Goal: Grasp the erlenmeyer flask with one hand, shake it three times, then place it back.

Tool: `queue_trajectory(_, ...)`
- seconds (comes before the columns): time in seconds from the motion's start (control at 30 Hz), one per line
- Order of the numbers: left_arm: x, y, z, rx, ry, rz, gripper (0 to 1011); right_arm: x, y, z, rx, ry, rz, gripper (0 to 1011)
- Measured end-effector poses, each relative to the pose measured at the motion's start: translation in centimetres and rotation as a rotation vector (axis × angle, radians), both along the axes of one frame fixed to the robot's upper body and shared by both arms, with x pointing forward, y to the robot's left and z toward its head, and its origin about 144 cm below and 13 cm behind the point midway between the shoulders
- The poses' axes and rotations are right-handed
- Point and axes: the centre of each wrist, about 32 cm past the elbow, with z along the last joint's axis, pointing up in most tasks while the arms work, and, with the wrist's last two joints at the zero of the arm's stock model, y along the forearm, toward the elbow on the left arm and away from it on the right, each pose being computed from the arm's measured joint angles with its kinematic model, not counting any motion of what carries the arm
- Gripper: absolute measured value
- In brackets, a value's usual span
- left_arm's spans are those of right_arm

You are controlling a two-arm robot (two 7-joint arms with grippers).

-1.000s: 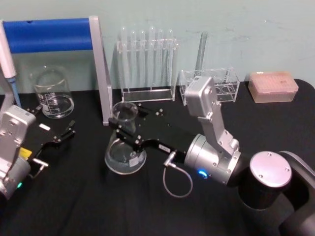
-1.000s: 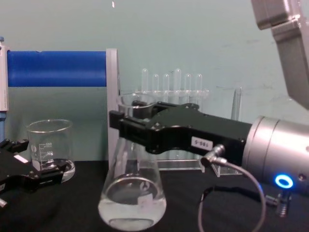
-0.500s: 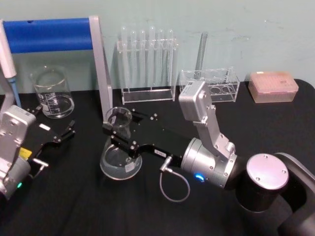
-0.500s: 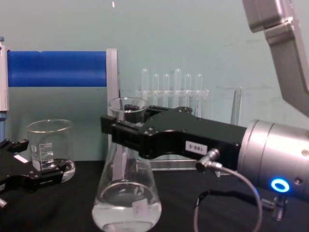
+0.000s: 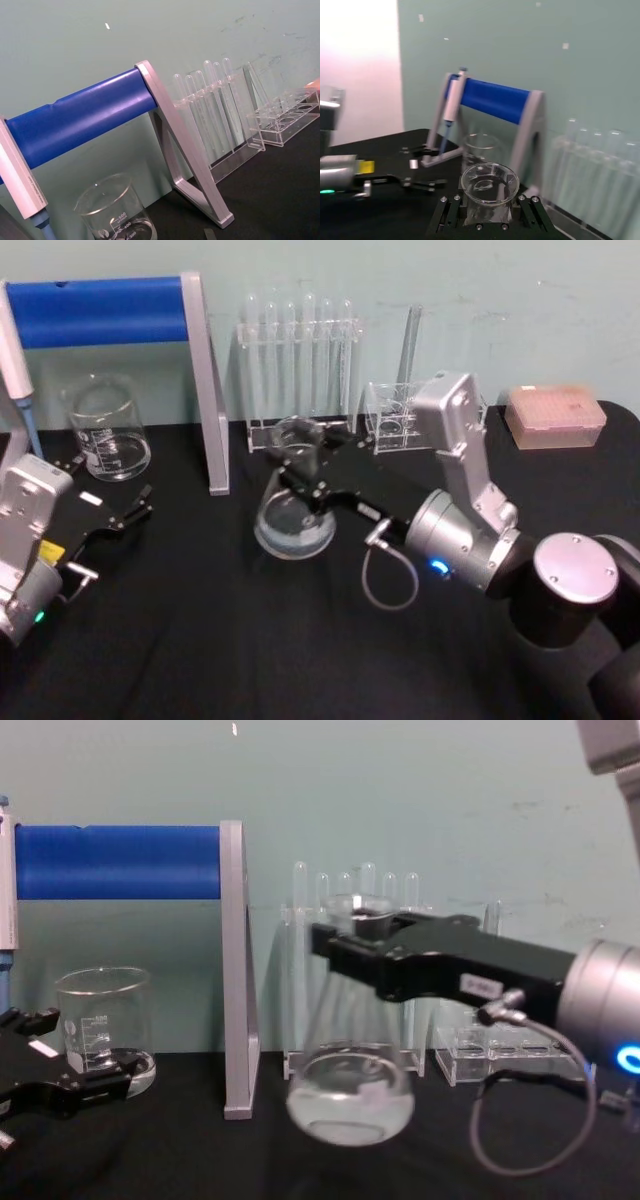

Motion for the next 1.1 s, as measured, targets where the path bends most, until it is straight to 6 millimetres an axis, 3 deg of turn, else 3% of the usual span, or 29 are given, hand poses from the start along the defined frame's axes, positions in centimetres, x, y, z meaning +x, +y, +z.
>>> queue_trajectory(0.77, 0.0, 0.0, 0.0, 0.000, 0.000, 0.000, 1001, 1.7, -5.8, 0.2, 0.000, -0.018, -0.283, 457)
queue_trajectory(1.1, 0.0, 0.0, 0.0, 0.000, 0.000, 0.000, 1001, 1.6, -6.5, 0.0, 0.005, -0.012, -0.314, 457)
